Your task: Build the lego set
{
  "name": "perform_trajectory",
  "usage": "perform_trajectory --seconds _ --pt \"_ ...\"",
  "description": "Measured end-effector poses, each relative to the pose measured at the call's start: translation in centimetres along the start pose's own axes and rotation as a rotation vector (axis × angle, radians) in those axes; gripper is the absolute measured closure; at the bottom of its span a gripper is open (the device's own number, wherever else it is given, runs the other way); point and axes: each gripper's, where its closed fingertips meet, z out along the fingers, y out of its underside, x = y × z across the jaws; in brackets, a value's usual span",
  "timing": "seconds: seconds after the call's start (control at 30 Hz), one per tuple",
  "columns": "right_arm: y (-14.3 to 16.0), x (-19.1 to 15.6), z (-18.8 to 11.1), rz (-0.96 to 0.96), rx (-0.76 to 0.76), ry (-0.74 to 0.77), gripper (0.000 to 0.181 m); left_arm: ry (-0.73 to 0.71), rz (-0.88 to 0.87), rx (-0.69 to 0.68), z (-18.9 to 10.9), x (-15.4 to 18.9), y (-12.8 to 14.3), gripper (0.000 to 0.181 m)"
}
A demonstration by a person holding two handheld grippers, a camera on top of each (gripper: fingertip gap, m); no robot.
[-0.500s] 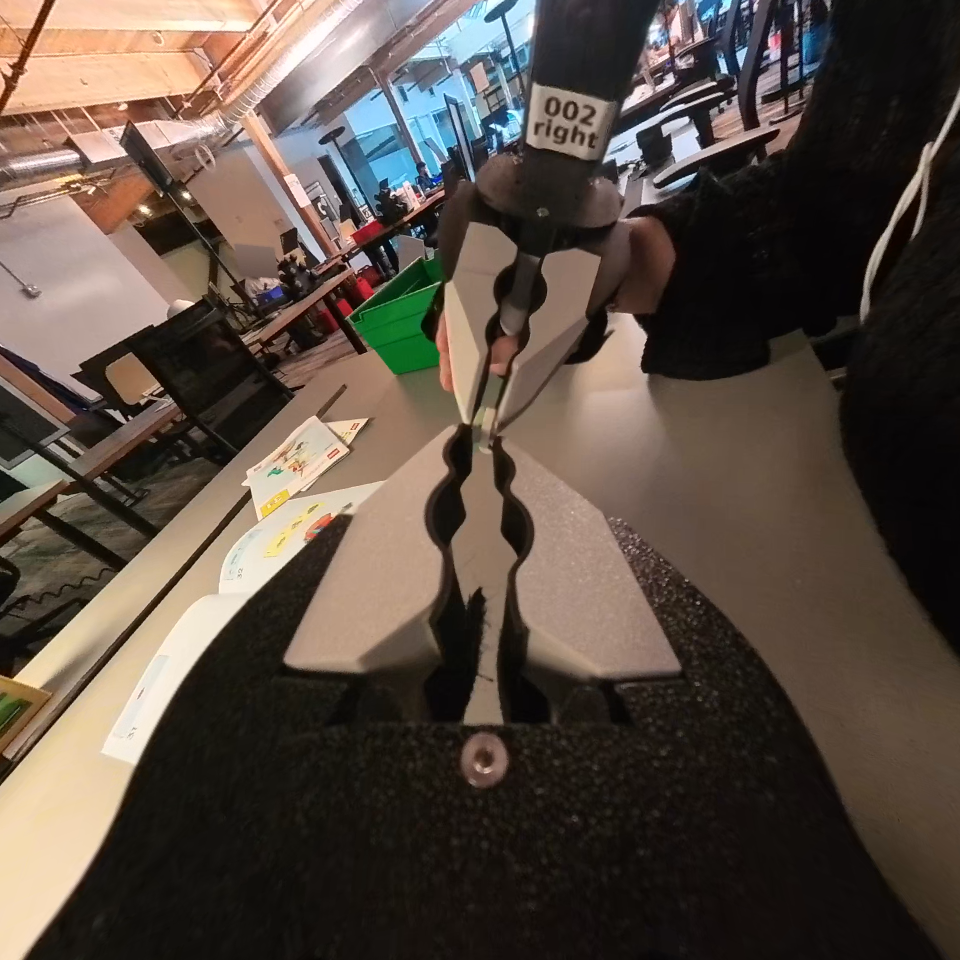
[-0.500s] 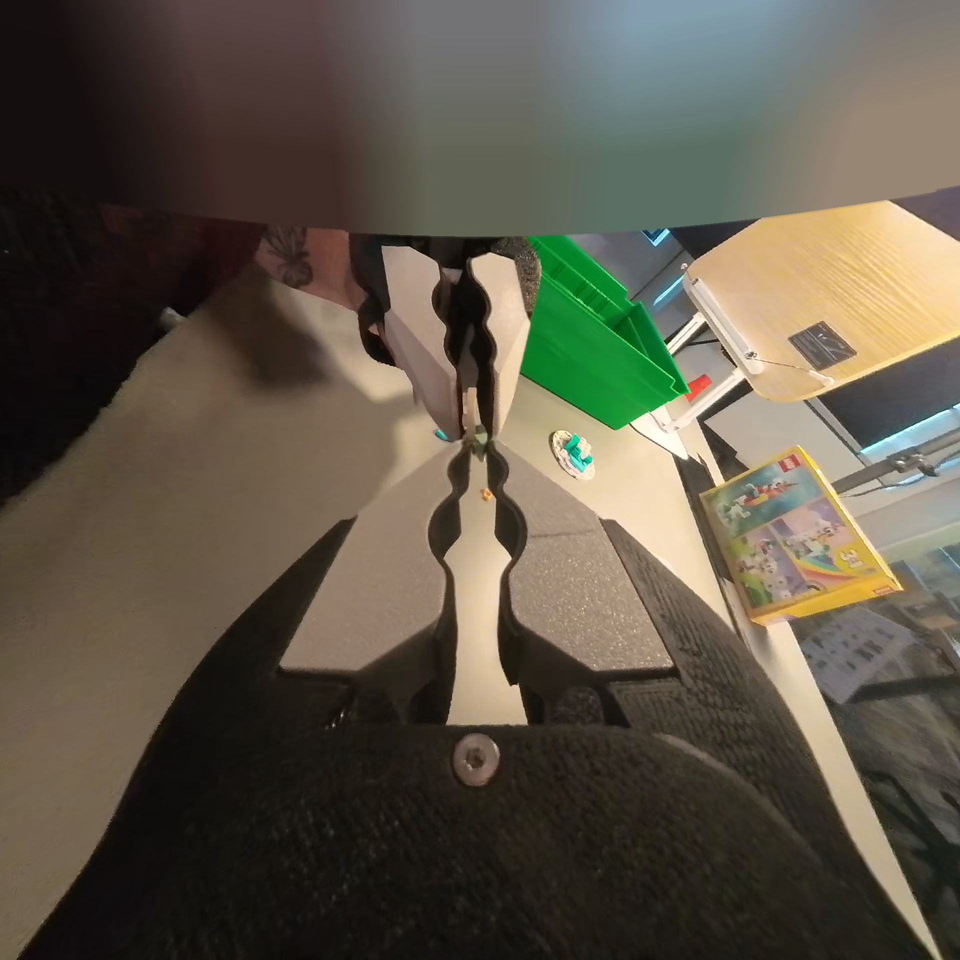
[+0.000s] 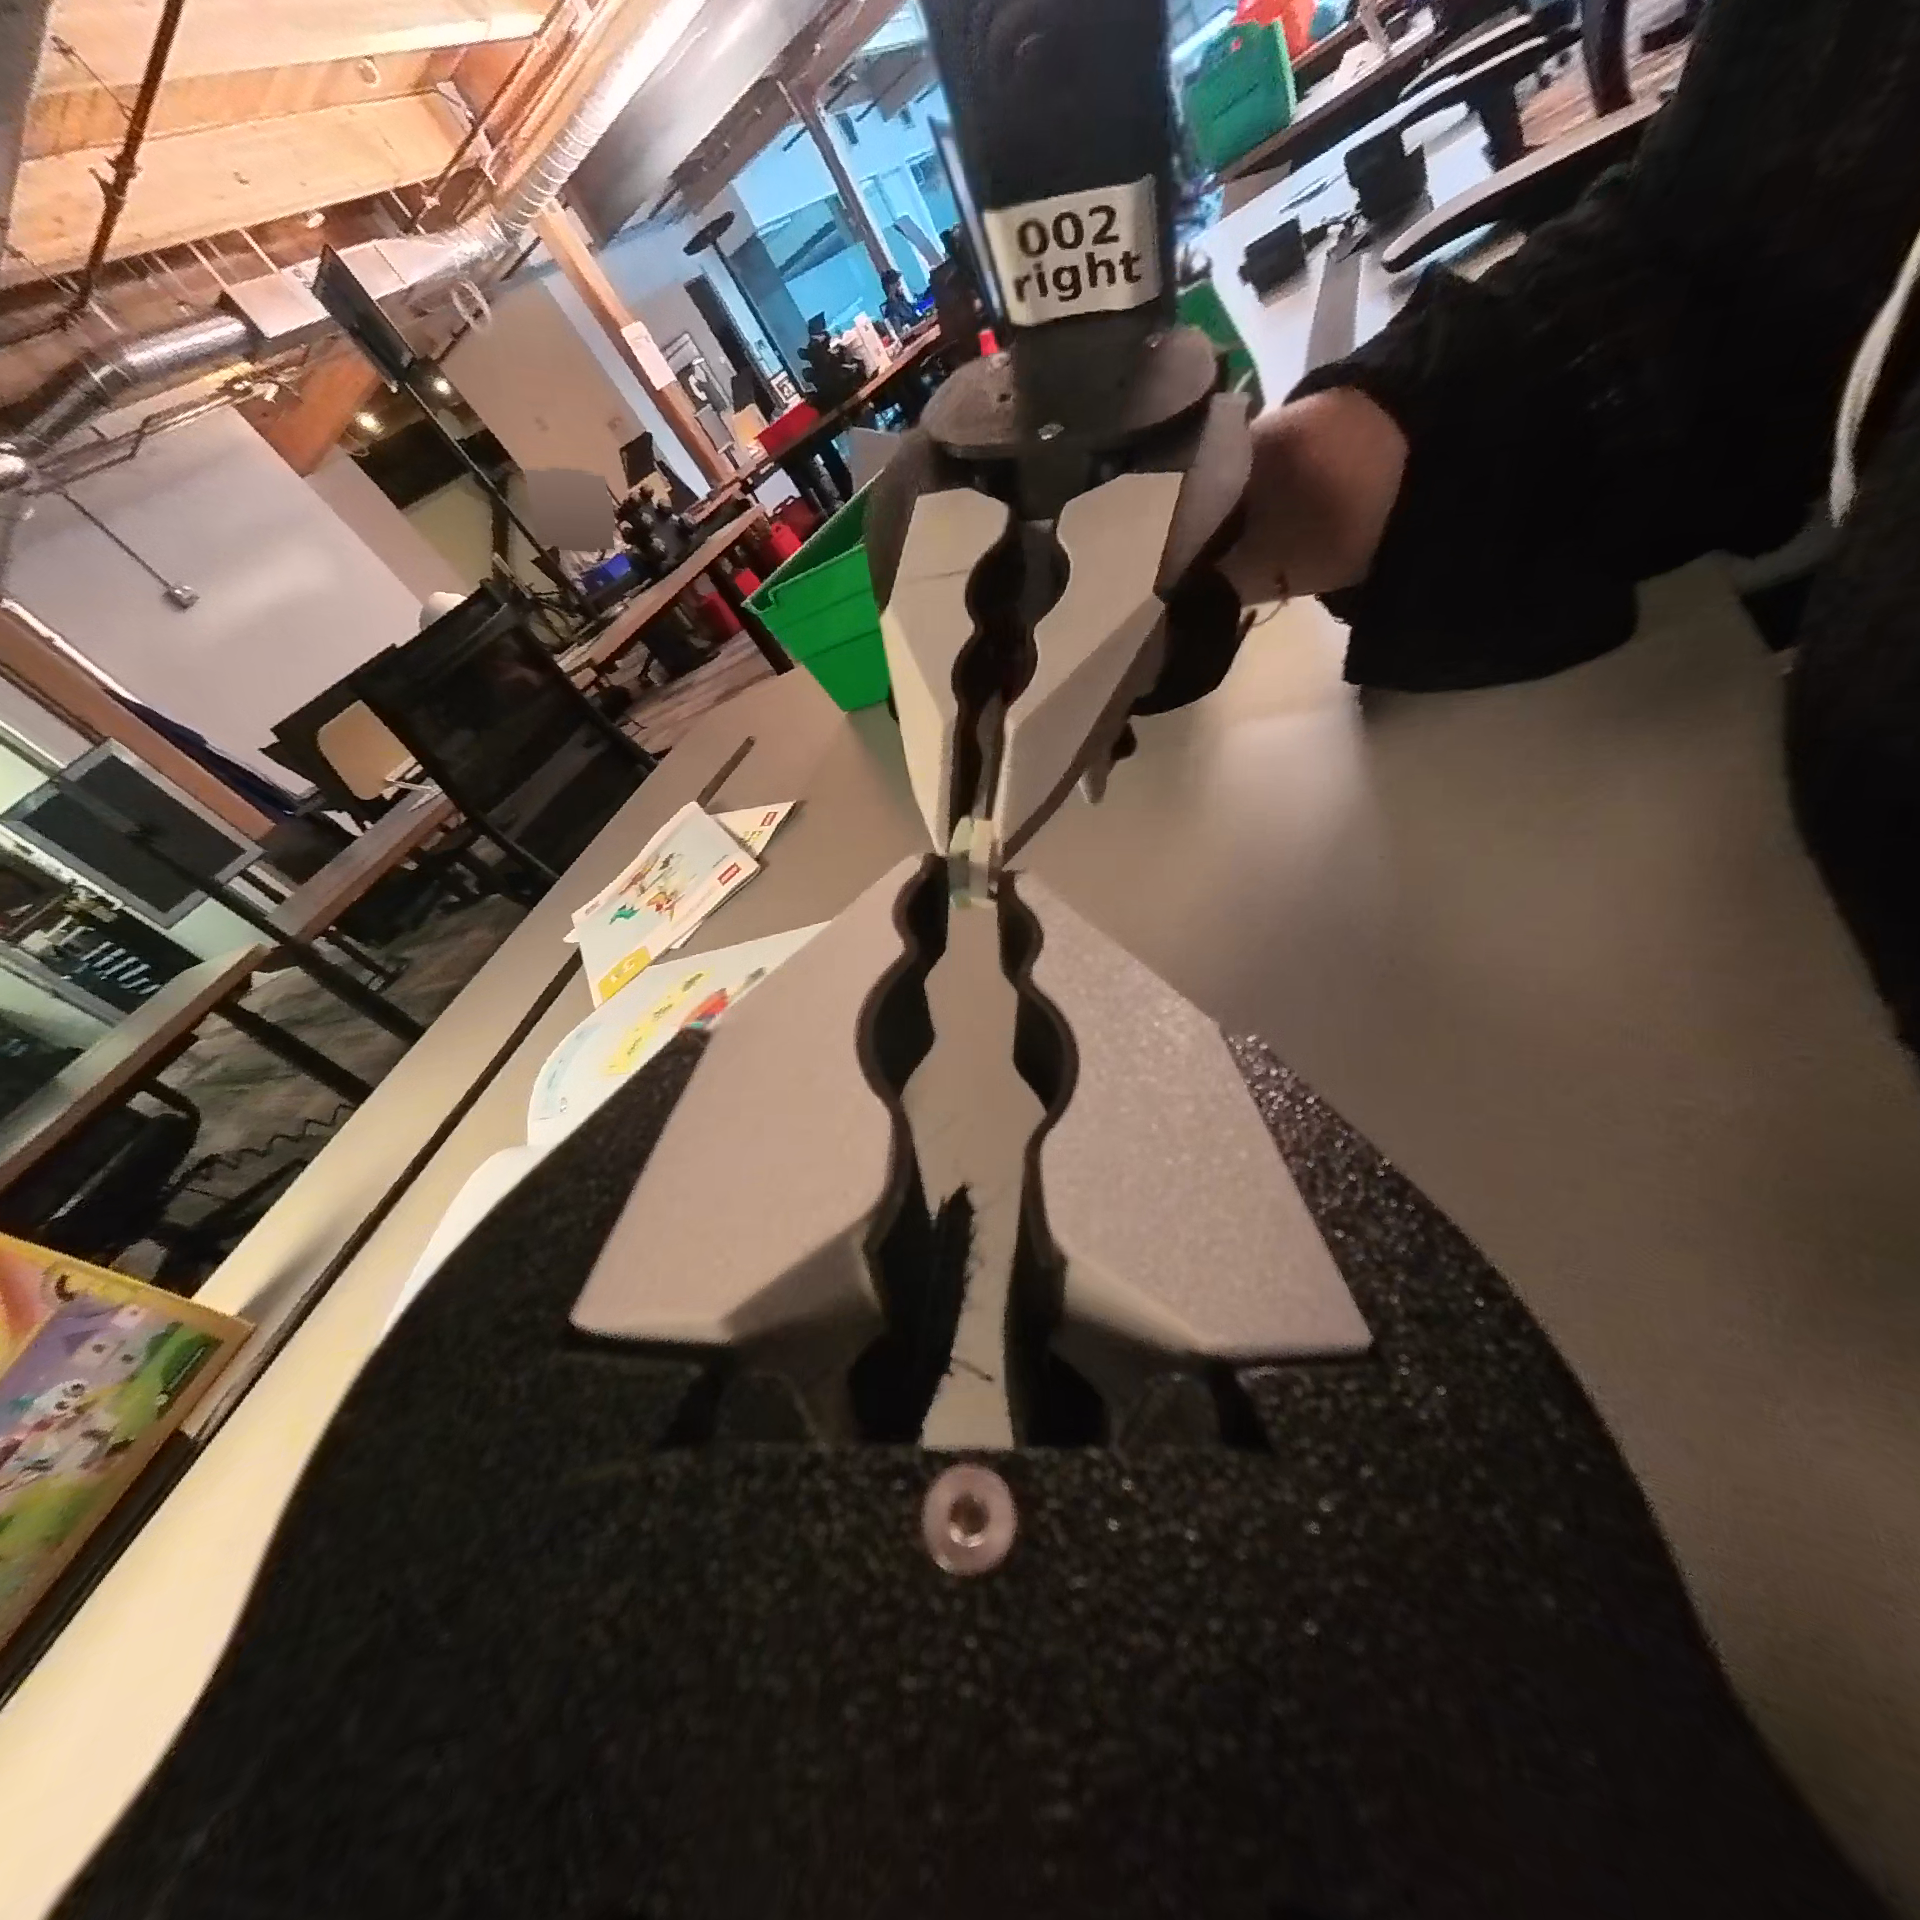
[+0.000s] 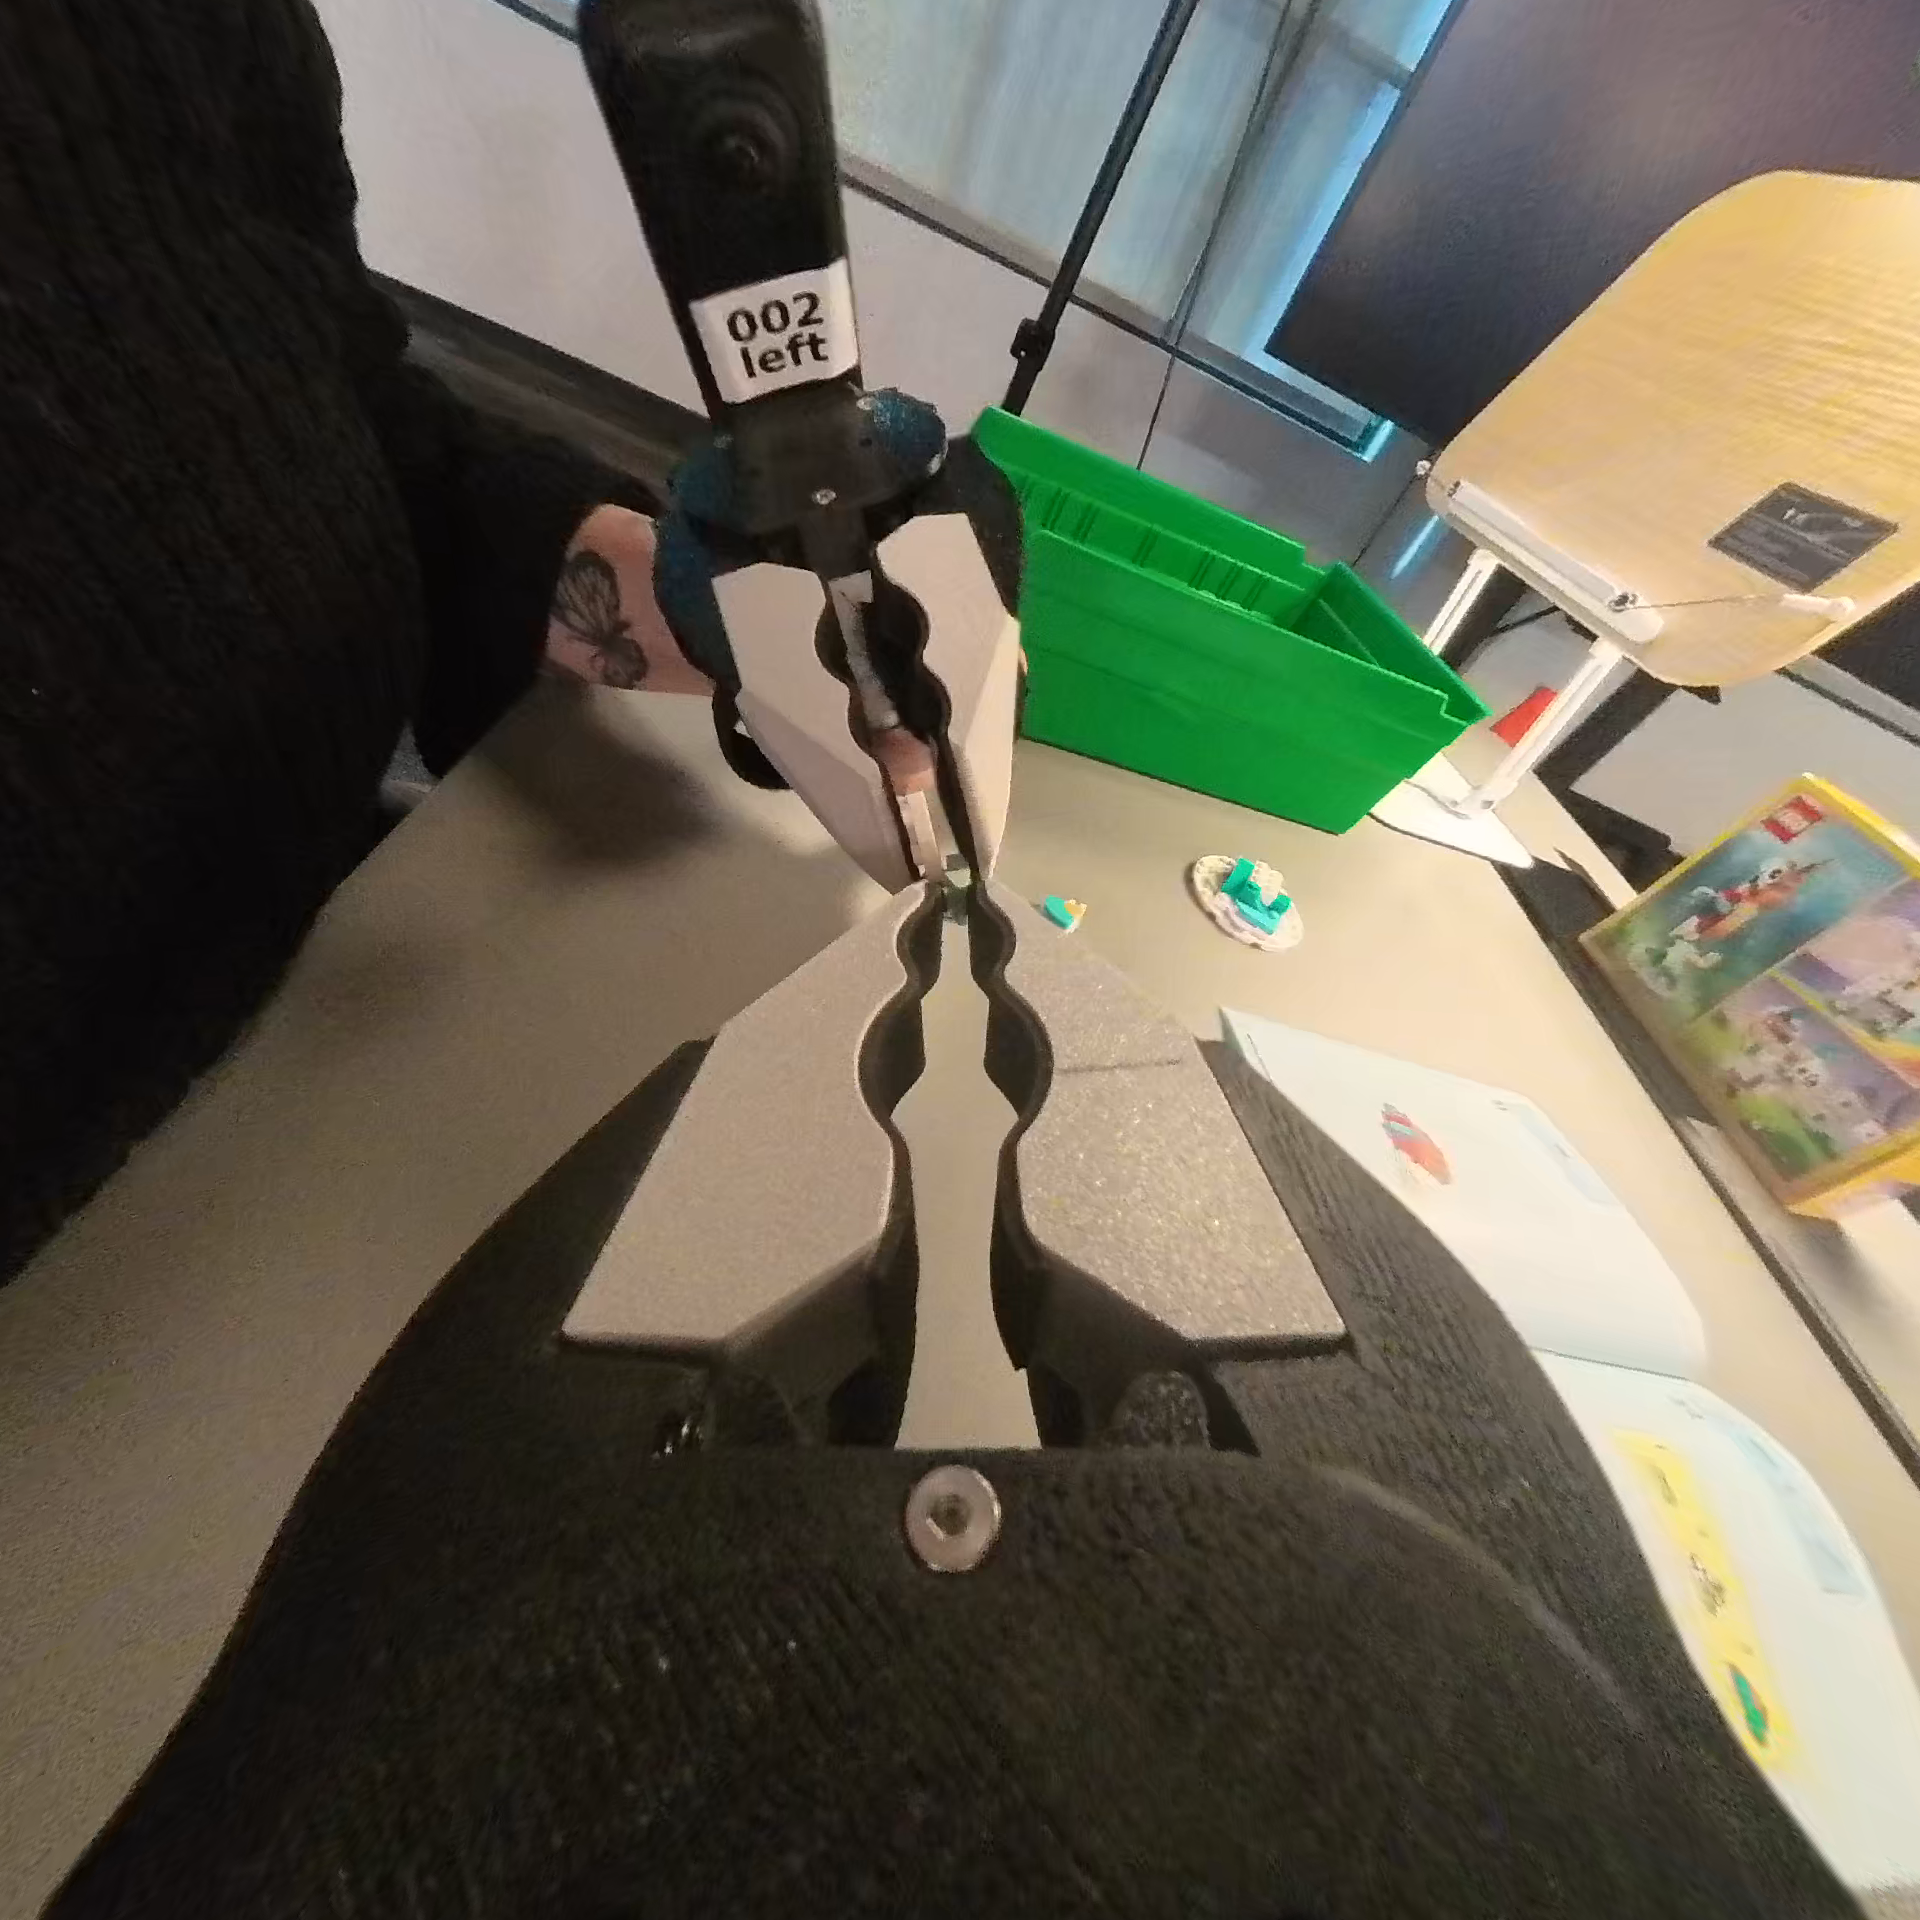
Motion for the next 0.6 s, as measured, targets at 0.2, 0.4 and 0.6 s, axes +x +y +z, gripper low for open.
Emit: perform_trajectory --seconds 0.2,0.4,0.6 --pt "0.3 0.2 0.1 -0.002 -0.018 0.009 0.178 -0.021 0.036 -0.043 0.2 -0.1 0.5 0.173" --pt "0.5 -0.1 -0.1 -0.136 -0.047 0.018 0.178 0.006 0.053 -0.063 0.4 0.3 0.6 0.174" --pt "0.2 -1.1 -0.6 -0.233 -0.031 -0.025 0.179 0.094 -0.026 -0.027 0.5 1.4 0.2 0.174"
